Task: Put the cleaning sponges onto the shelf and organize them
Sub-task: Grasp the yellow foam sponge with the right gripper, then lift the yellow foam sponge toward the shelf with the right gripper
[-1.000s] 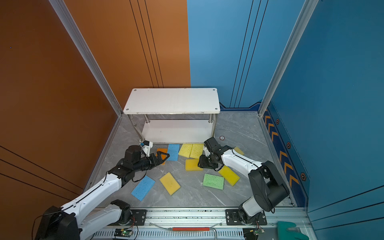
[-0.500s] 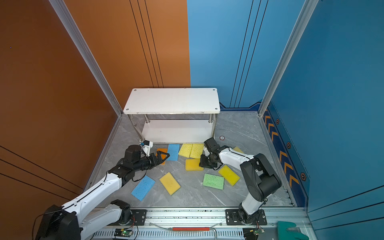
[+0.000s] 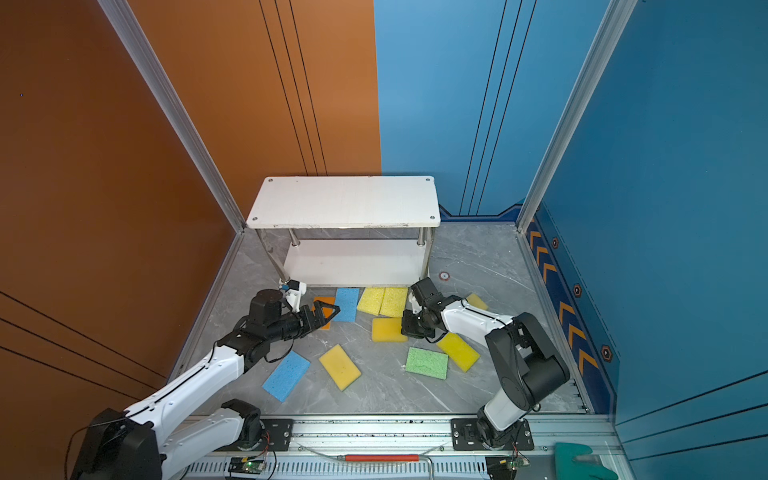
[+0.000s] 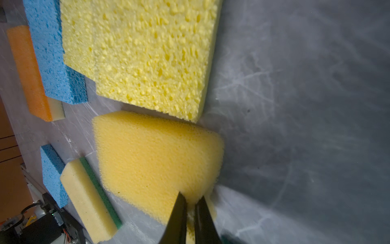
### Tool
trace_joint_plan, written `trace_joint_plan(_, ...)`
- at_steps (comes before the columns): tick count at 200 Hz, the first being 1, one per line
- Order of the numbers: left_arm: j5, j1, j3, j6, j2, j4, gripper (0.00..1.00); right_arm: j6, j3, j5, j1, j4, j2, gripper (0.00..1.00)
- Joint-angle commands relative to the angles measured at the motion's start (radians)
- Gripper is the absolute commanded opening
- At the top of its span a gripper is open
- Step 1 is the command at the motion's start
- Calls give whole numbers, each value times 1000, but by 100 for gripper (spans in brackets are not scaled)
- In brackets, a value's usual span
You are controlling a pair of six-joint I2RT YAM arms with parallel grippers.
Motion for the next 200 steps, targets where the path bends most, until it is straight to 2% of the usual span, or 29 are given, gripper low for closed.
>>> trace_joint_plan(1,-4,0,-8,-26,-48,41,98,86,-5,12,29,36,-73,8)
trace_joint_plan(42,-81,-10,-58,-125,-150,128,98,221,21,58,80,137,-143,8)
trace_joint_plan(73,-201,-72,-98,-180,-231,229,98,364,28,65,100,289,-153,8)
trace_joint_plan(137,-415,-245,-169,-170,-282,407,98,550,121,48,162,483,-108,8)
trace_joint_plan(170,-481,-324,-134,-80,-275,408,98,594,171,19,182,509,-81,9)
trace_joint_plan(174,-491,-332,-131,-69,-275,409,98,596,175,19,211,509,-79,9)
trace_joint_plan(200,-542,-355,-133,-21,-270,443,100,611,187,16,240,519,-76,9)
